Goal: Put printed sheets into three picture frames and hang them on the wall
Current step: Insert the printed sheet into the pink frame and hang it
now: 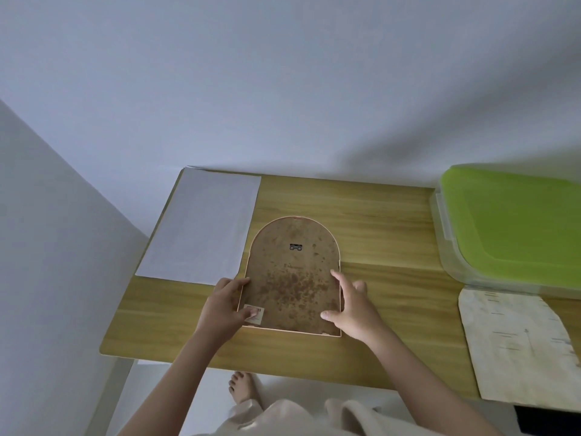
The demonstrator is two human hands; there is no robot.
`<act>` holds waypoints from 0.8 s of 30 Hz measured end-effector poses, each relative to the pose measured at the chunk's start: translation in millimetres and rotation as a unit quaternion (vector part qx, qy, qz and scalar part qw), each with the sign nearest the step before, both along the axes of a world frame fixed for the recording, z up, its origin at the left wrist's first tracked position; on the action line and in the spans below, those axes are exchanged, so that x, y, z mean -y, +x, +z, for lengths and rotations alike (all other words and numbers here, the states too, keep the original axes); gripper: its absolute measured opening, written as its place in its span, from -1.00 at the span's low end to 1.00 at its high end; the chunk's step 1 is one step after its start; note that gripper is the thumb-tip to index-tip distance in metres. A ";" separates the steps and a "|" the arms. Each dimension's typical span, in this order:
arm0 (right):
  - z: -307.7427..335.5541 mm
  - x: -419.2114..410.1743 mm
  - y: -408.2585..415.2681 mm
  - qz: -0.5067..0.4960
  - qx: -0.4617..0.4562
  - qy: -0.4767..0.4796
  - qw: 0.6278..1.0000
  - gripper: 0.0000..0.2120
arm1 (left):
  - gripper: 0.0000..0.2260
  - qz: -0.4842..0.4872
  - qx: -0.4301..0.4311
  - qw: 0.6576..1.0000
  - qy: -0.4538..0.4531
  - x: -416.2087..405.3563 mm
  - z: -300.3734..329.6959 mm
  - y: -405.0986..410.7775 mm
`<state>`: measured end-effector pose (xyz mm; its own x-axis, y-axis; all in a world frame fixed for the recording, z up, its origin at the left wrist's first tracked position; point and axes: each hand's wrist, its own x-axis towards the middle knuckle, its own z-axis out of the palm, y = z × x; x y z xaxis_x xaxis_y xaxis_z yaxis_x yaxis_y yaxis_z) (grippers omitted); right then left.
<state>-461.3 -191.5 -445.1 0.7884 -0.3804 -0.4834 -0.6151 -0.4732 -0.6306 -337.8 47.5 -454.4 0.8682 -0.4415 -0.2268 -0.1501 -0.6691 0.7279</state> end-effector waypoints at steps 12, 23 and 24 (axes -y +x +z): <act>24.8 16.9 58.0 0.170 -0.183 -0.107 0.962 0.39 | -0.34 -0.075 -0.063 0.994 0.039 2.8 2.0 11.4; 29.7 4.8 30.9 0.033 -0.118 0.055 0.991 0.21 | -0.47 0.056 -0.175 0.979 -0.087 2.4 15.4 19.7; 29.0 2.4 25.0 0.009 -0.095 0.082 0.992 0.18 | -0.48 0.061 -0.184 0.975 -0.104 1.1 17.9 19.0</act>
